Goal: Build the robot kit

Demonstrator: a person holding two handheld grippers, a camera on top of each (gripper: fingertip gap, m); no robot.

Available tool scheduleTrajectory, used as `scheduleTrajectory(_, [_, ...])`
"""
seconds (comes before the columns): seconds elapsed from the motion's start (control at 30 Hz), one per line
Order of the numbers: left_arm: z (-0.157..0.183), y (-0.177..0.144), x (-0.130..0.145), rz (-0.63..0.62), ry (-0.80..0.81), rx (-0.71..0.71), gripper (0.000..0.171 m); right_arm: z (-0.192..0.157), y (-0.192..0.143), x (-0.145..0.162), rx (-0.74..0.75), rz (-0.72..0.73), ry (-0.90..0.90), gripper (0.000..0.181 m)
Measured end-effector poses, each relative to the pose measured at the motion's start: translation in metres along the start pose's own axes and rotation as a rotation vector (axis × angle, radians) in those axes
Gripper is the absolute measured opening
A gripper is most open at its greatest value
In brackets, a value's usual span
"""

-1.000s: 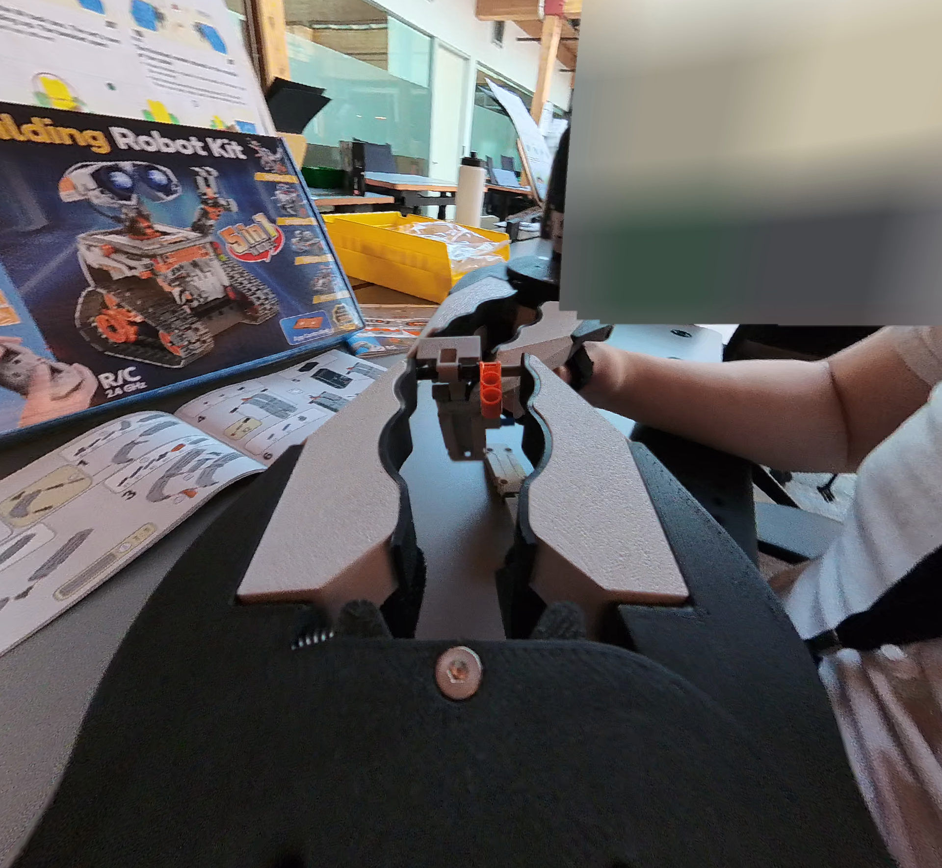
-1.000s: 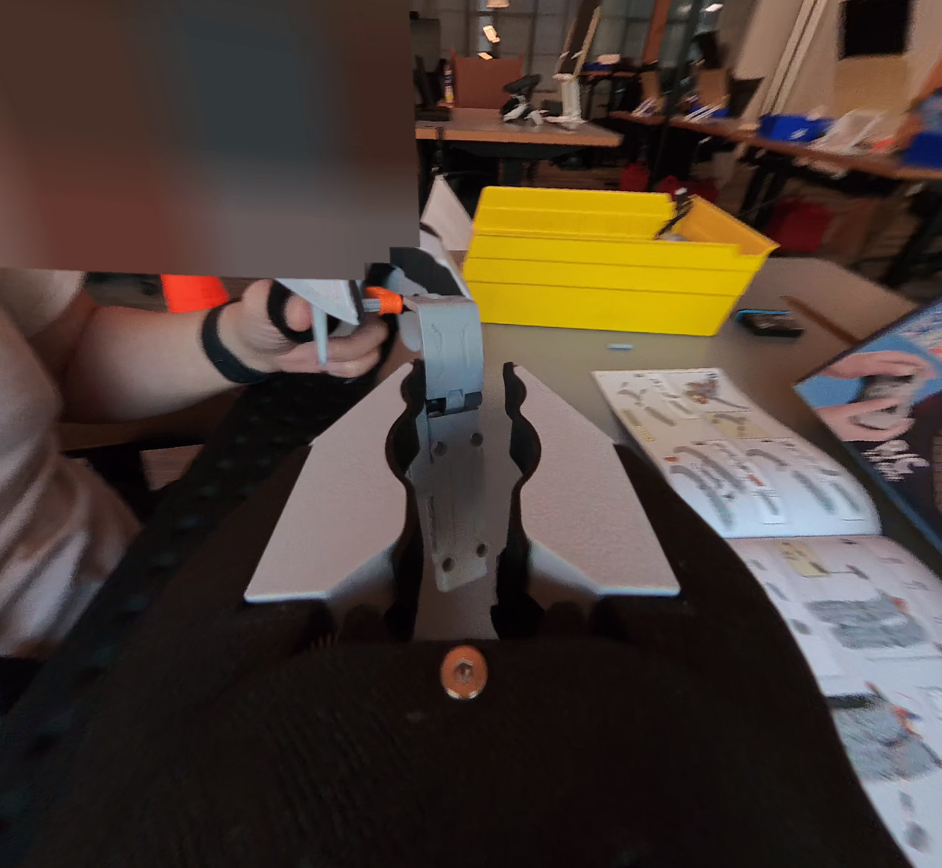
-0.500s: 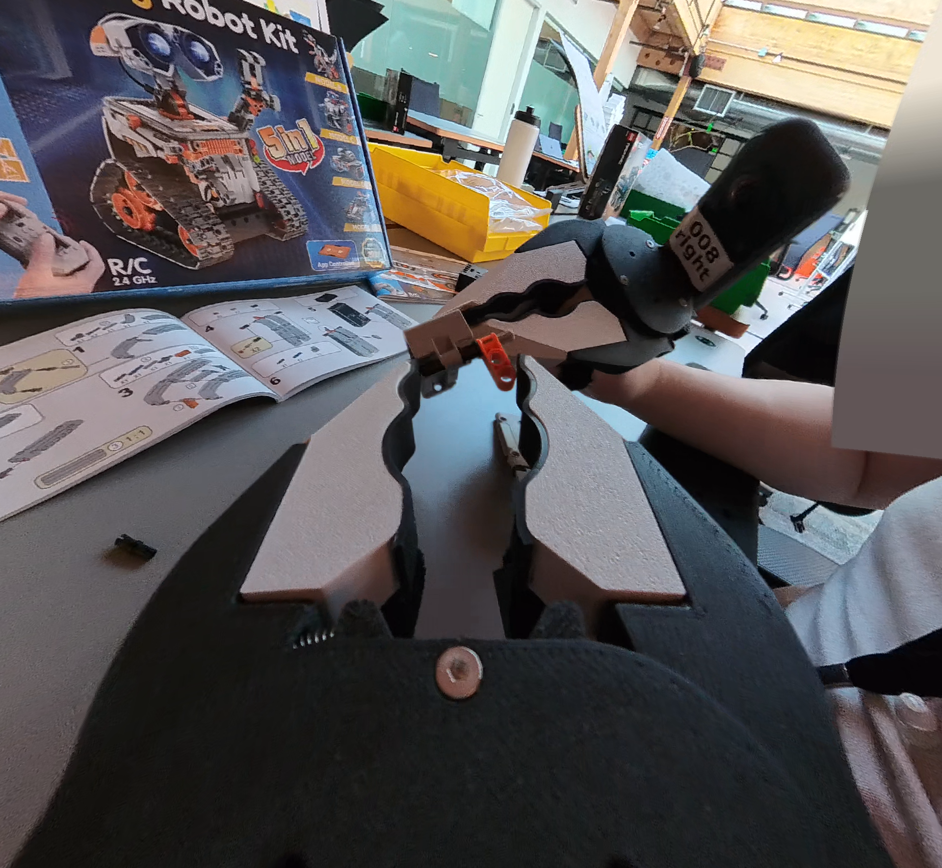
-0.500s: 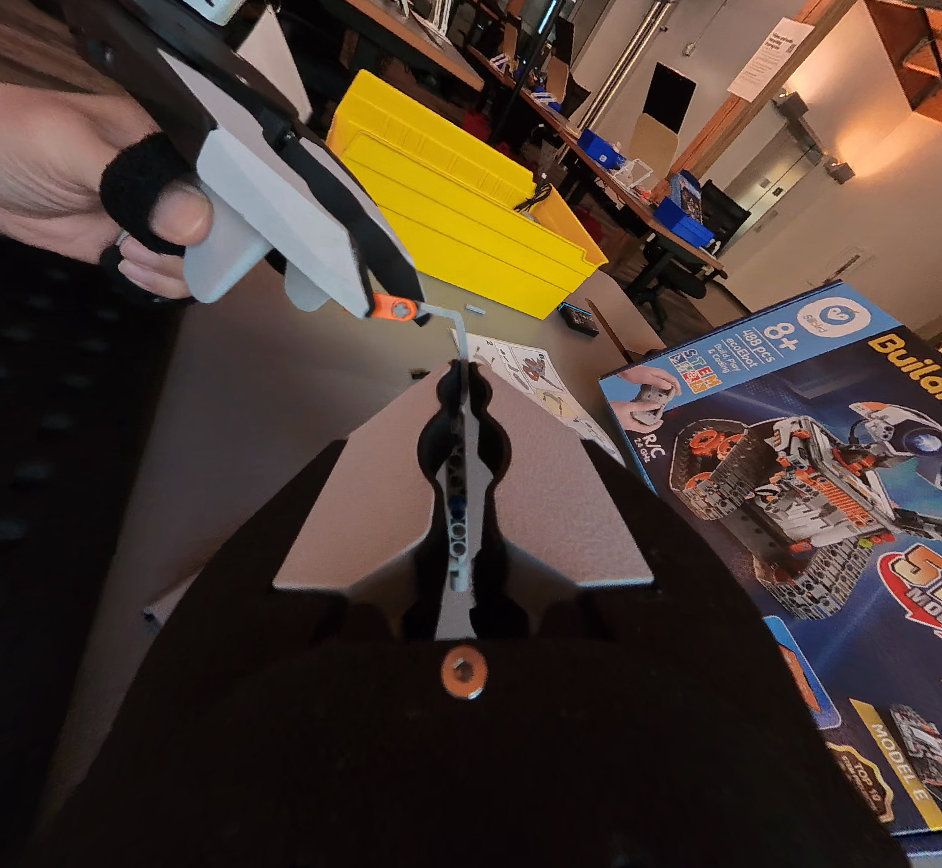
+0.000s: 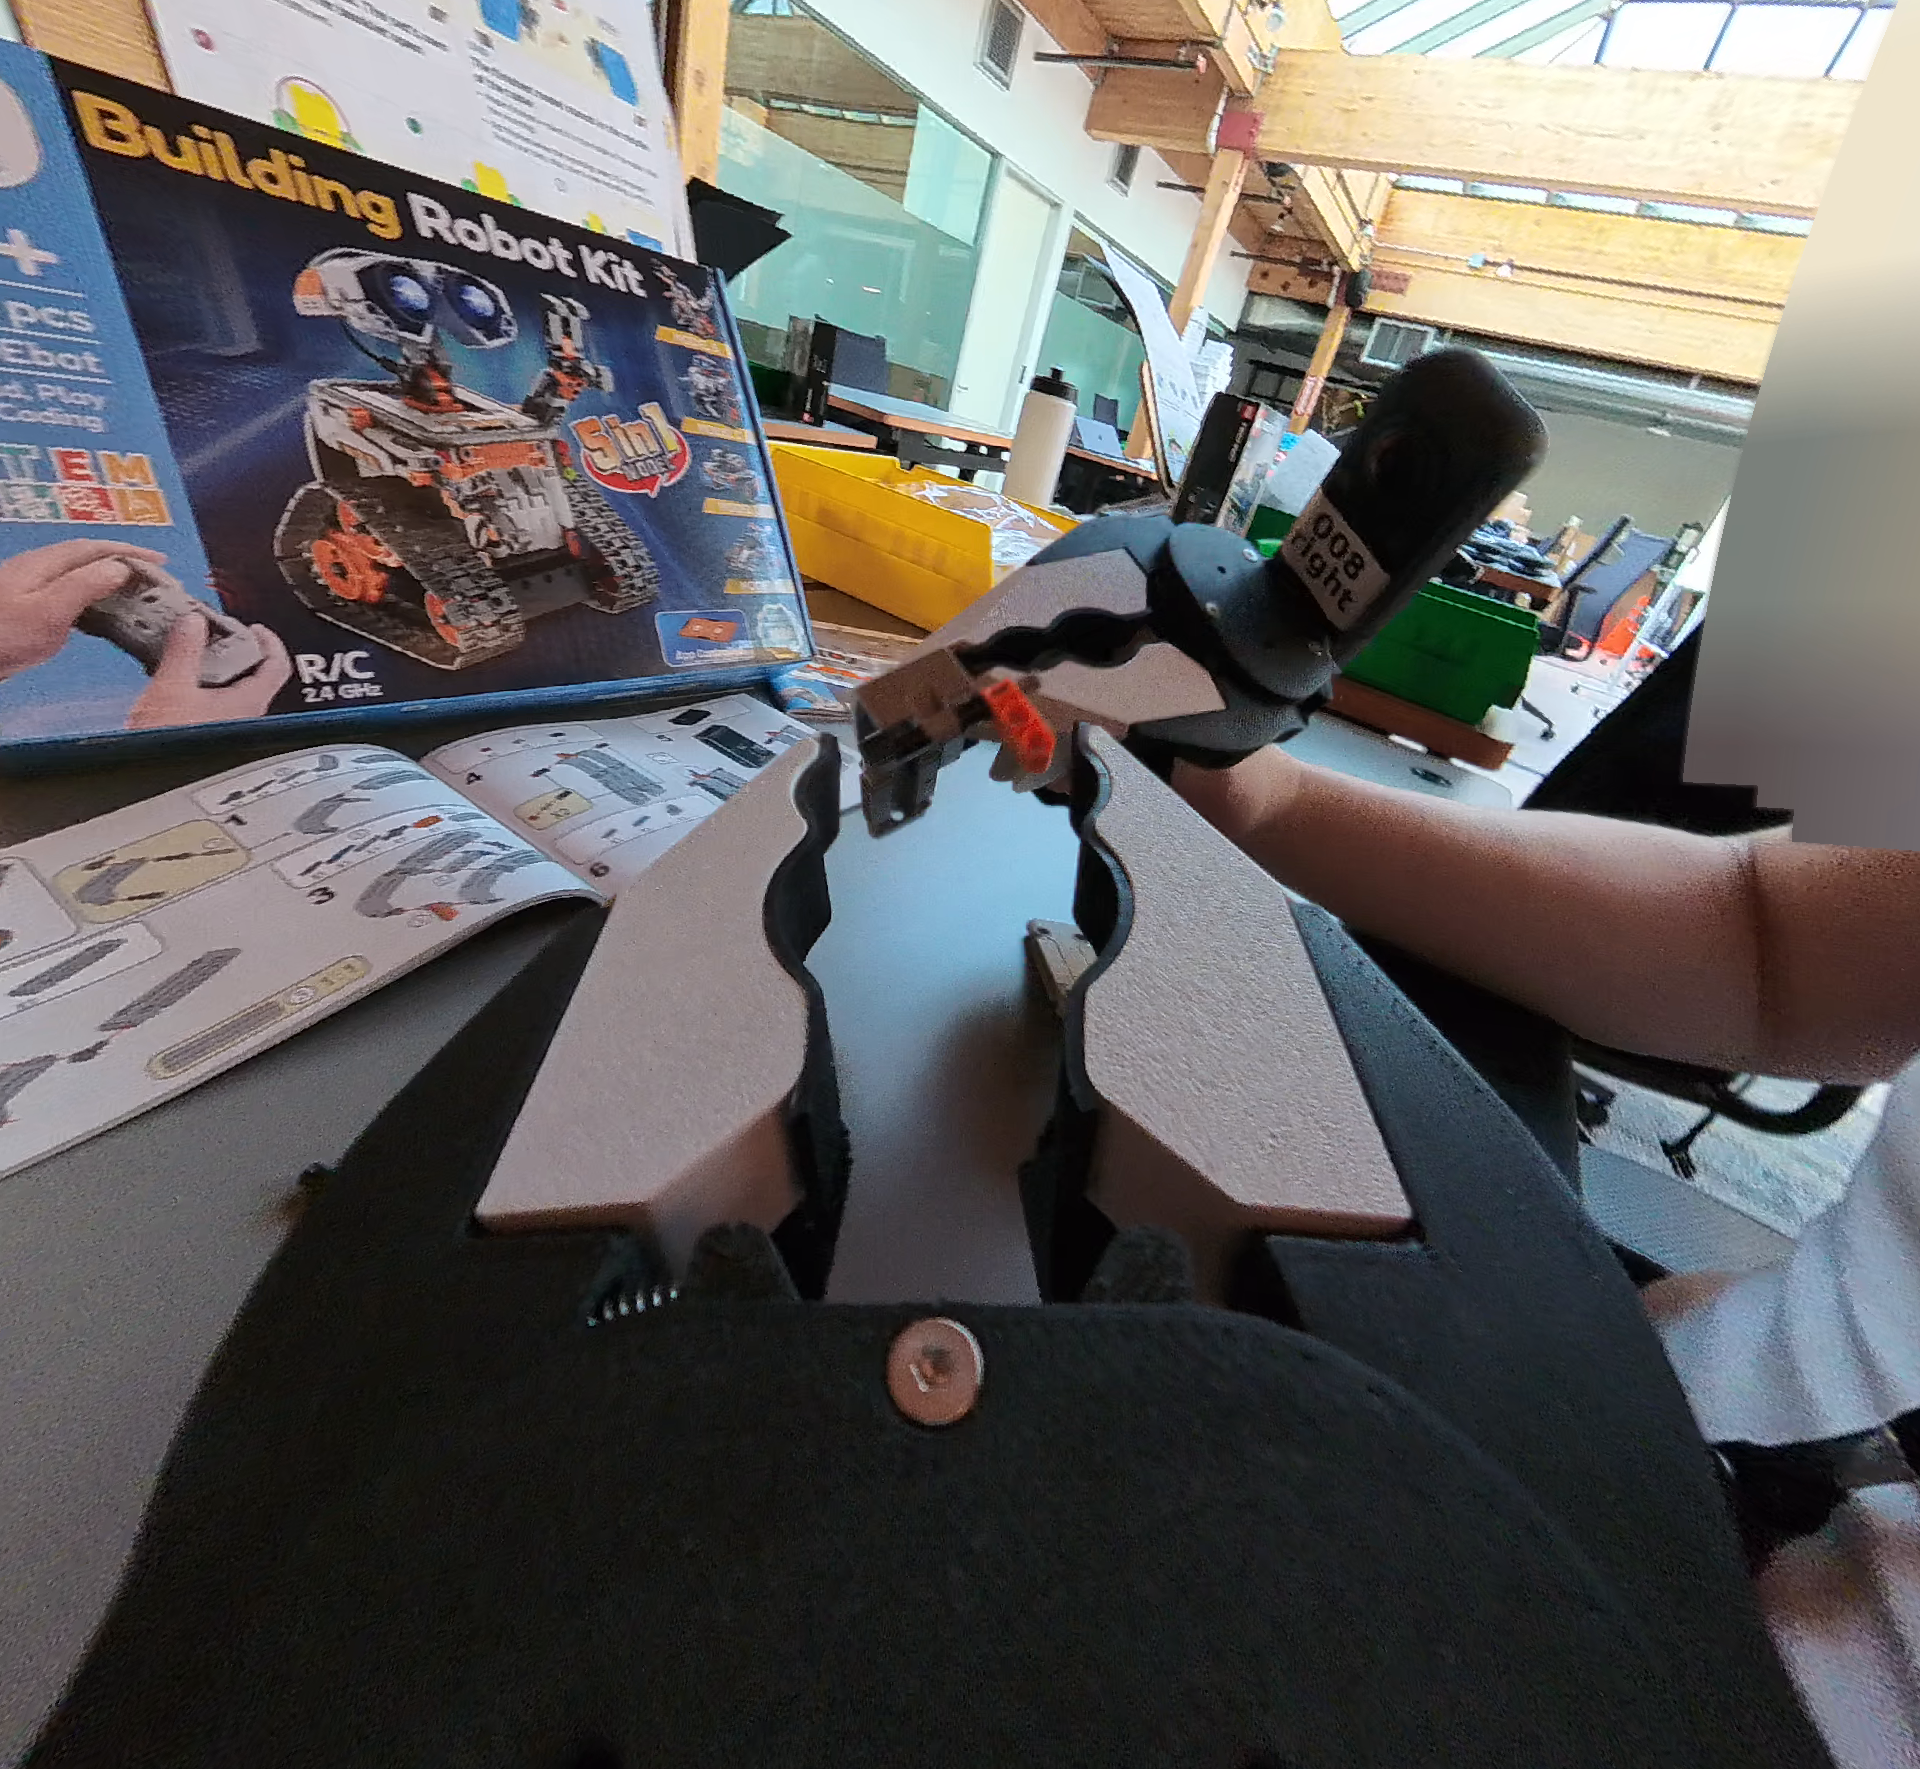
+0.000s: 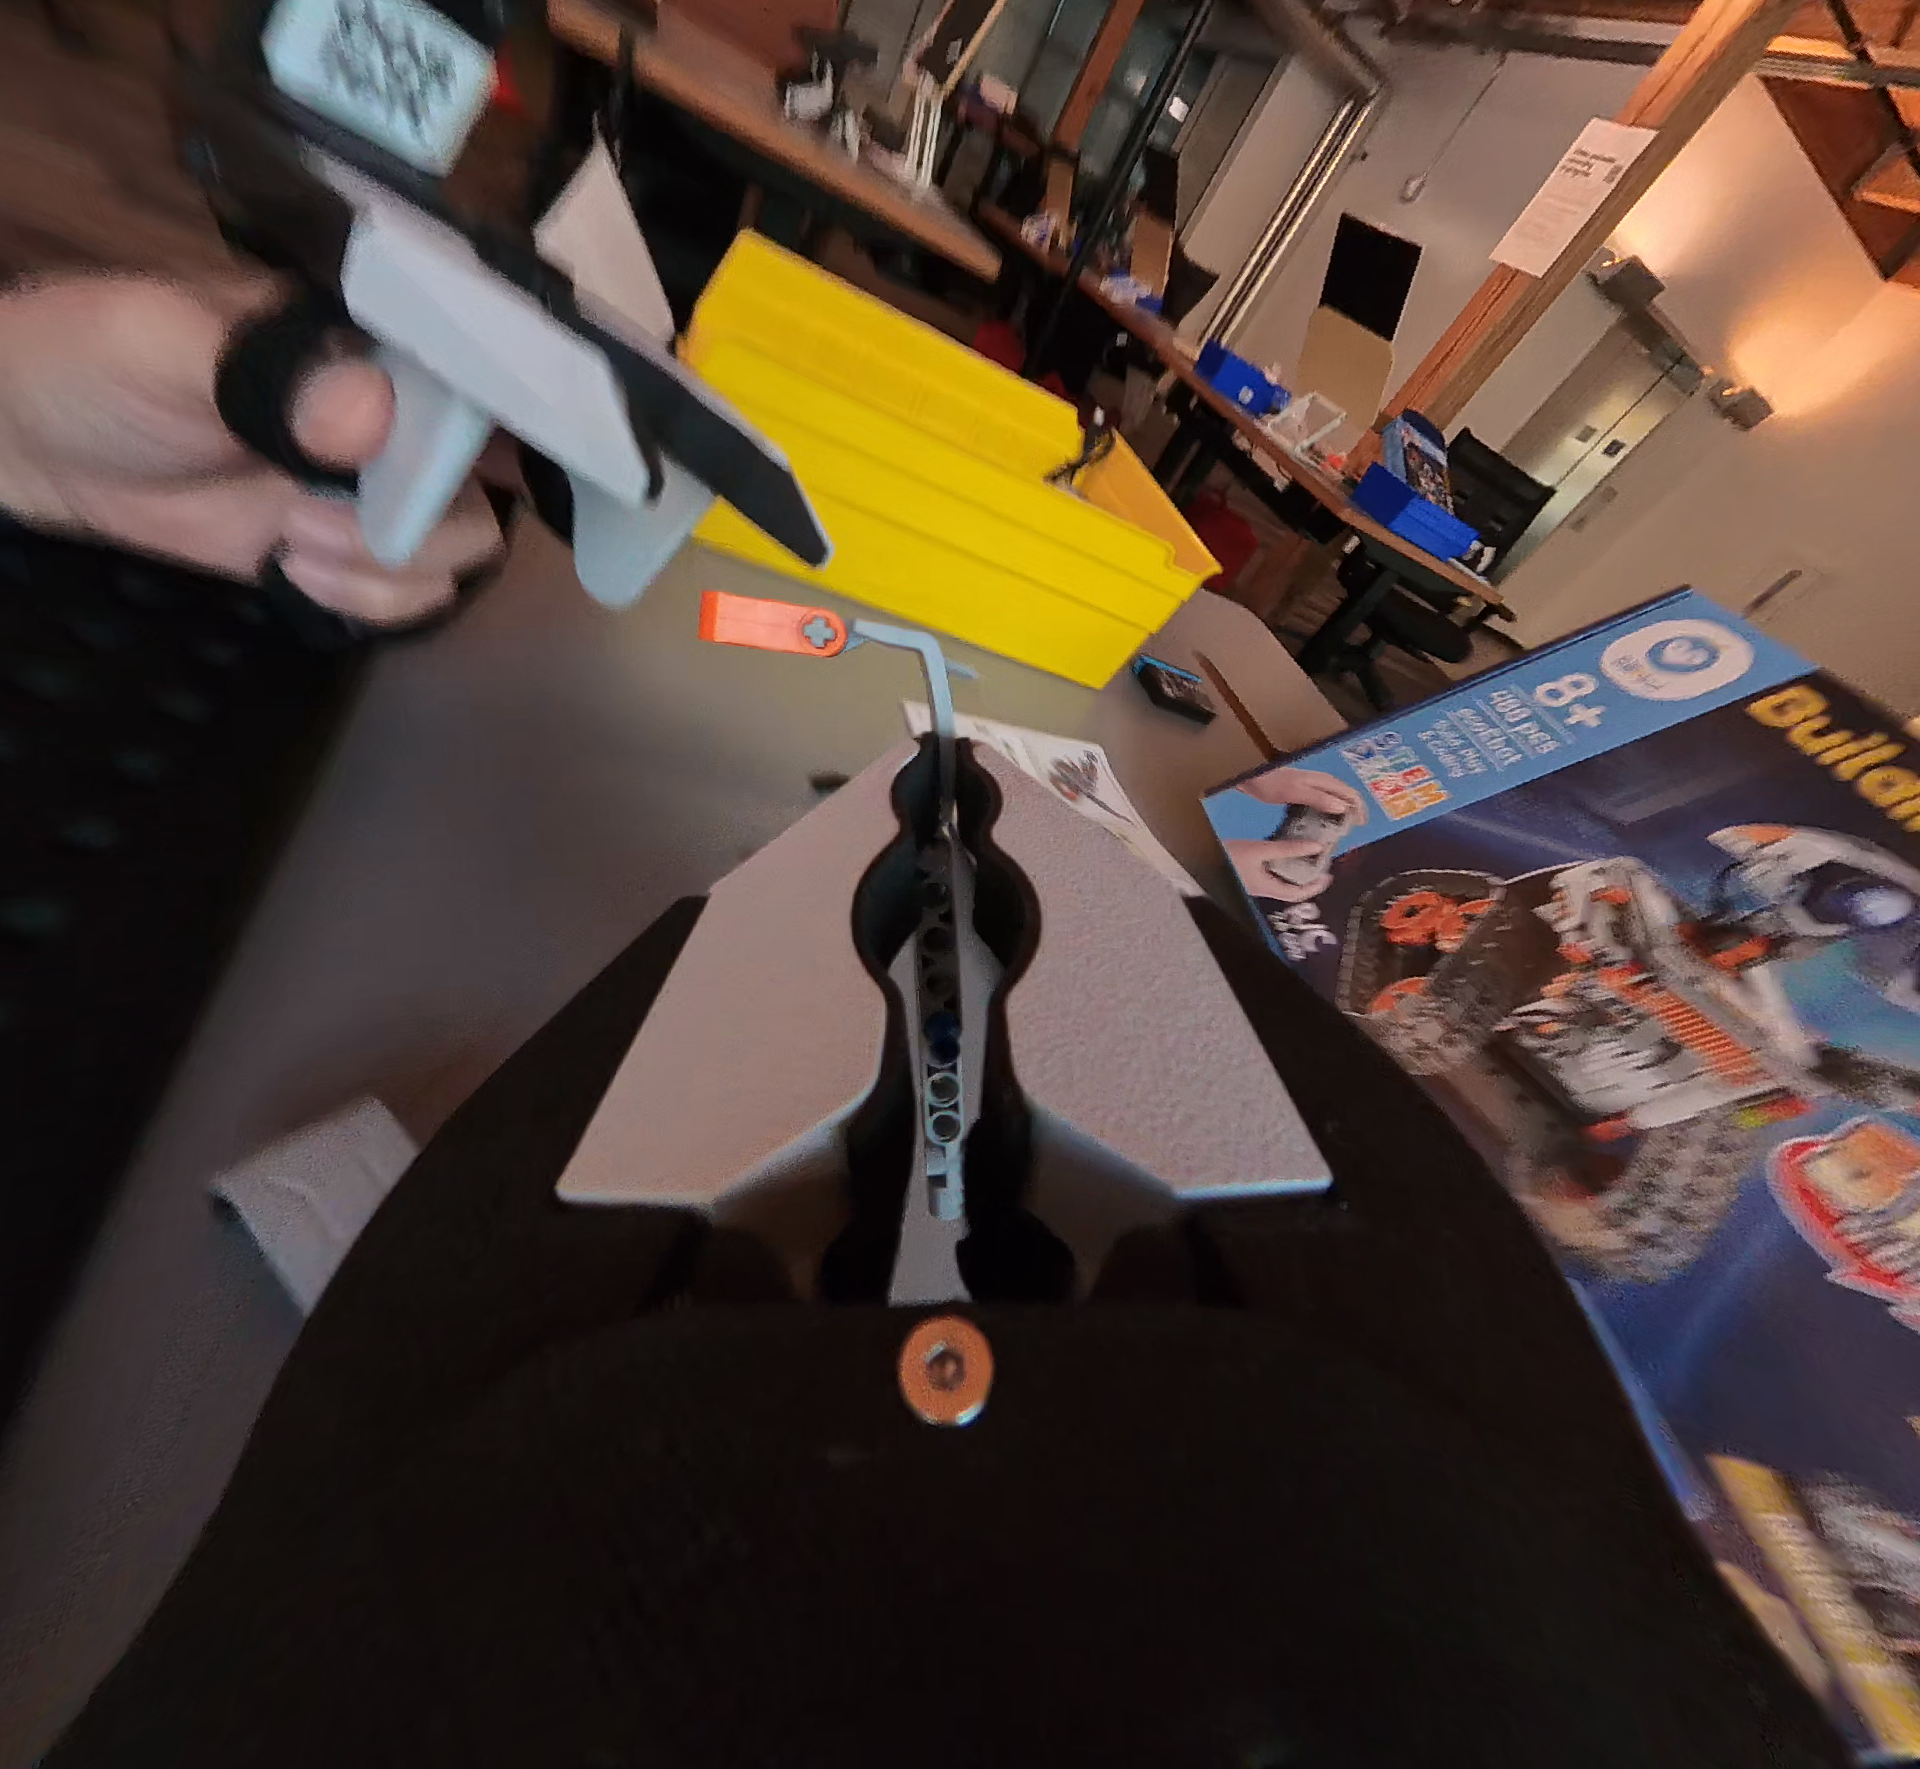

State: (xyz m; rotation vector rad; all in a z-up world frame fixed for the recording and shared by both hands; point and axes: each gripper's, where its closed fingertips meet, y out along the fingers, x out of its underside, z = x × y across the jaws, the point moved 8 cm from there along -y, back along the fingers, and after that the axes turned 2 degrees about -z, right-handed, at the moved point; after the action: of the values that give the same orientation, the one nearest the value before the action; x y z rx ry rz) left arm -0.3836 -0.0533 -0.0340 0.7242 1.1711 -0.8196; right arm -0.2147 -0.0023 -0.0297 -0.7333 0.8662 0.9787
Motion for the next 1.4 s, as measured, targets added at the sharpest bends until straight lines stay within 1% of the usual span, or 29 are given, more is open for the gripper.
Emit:
scheduleTrajectory(0.1, [-0.008,-0.005,-0.002,0.029,-0.020,-0.054,0.042,0.010,0.013,0.010,0.008,-0.145,-0.307,0.000])
scheduleTrajectory(0.13, [-0.010,-0.006,-0.002,0.036,-0.026,-0.071,0.041,0.015,0.017,0.016,0.008,-0.178,-0.388,0.000])
scheduleTrajectory(0.17, [-0.012,-0.008,-0.002,0.040,-0.030,-0.090,0.041,0.018,0.020,0.022,0.005,-0.195,-0.432,0.000])
scheduleTrajectory(0.3, [-0.019,-0.013,-0.003,0.057,-0.044,-0.160,0.038,0.019,0.030,0.041,-0.045,-0.178,-0.382,0.000])
scheduleTrajectory(0.43, [-0.029,-0.021,-0.006,0.113,-0.082,-0.224,0.034,0.014,0.038,0.055,-0.066,-0.232,-0.466,0.001])
scheduleTrajectory(0.5, [-0.035,-0.024,-0.006,0.139,-0.115,-0.248,0.033,0.013,0.043,0.060,-0.050,-0.244,-0.469,0.001])
scheduleTrajectory(0.6, [-0.043,-0.025,-0.005,0.146,-0.164,-0.259,0.031,0.007,0.047,0.064,-0.062,-0.273,-0.486,0.001])
scheduleTrajectory(0.67, [-0.045,-0.024,-0.004,0.139,-0.181,-0.260,0.031,0.004,0.047,0.065,-0.061,-0.278,-0.512,0.001])
scheduleTrajectory(0.93, [-0.048,-0.019,0.000,0.094,-0.177,-0.271,0.031,0.003,0.044,0.061,-0.049,-0.267,-0.517,0.001])
scheduleTrajectory(1.03, [-0.047,-0.019,0.000,0.092,-0.181,-0.266,0.031,0.005,0.044,0.058,-0.017,-0.270,-0.528,0.001])
scheduleTrajectory(1.2, [-0.046,-0.017,0.002,0.070,-0.192,-0.241,0.032,0.005,0.043,0.053,0.009,-0.268,-0.503,0.001])
scheduleTrajectory(1.4, [-0.045,-0.015,0.004,0.052,-0.190,-0.237,0.032,0.006,0.042,0.049,0.040,-0.259,-0.425,0.000])
